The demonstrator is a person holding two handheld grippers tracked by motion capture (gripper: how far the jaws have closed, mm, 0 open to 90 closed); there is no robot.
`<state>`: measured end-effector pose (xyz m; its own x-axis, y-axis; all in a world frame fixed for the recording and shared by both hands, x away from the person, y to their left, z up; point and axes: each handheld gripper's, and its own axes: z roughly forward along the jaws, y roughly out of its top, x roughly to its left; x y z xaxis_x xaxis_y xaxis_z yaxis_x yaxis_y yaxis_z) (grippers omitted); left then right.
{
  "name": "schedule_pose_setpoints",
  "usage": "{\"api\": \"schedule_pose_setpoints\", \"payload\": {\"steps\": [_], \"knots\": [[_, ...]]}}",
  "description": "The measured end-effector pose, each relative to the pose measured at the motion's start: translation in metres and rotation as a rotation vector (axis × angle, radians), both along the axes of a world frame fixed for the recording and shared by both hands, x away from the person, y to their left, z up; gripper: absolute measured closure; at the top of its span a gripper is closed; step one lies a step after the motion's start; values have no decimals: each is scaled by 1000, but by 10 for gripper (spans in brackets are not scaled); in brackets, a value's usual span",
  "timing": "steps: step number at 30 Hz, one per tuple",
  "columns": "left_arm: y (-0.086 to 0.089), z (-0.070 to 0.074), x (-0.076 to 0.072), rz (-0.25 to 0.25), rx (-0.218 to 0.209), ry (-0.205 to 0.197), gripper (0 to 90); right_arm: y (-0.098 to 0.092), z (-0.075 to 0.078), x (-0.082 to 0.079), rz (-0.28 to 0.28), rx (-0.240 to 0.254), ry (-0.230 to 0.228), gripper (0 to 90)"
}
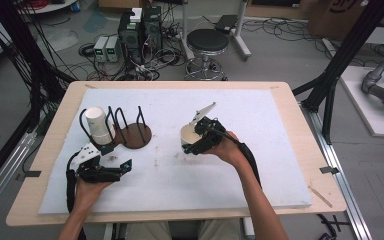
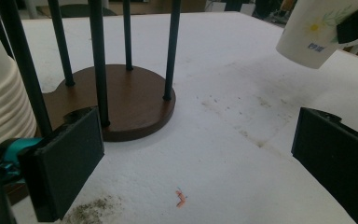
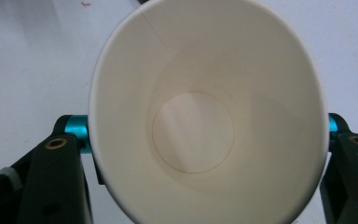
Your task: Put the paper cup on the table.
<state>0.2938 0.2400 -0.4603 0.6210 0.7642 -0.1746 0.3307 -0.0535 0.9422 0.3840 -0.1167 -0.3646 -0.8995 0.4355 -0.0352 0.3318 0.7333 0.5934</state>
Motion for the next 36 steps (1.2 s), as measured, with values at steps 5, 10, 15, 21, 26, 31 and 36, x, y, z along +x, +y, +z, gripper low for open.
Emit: {"api": "schedule_pose_setpoints", "payload": {"steps": [5,10,15,21,26,31,36], "knots": [[0,0,0,-2,-2,3,22,5,-6,4,-1,-21,6,304],[1,0,0,1,-1,0,22,9,-10,6,-5,-33,7,304],[0,0,-1,6,-3,-6,22,11,-17,10,-21,-24,14,305],[0,0,-1,18,-2,-10,22,17,-31,14,-30,-39,34,305],[0,0,-1,17,-1,-13,22,21,-35,15,-33,-60,28,305],[0,0,-1,18,1,-13,23,23,-37,16,-37,-56,32,305],[-1,0,-2,16,8,-16,22,26,-43,17,-43,-59,37,304]]}}
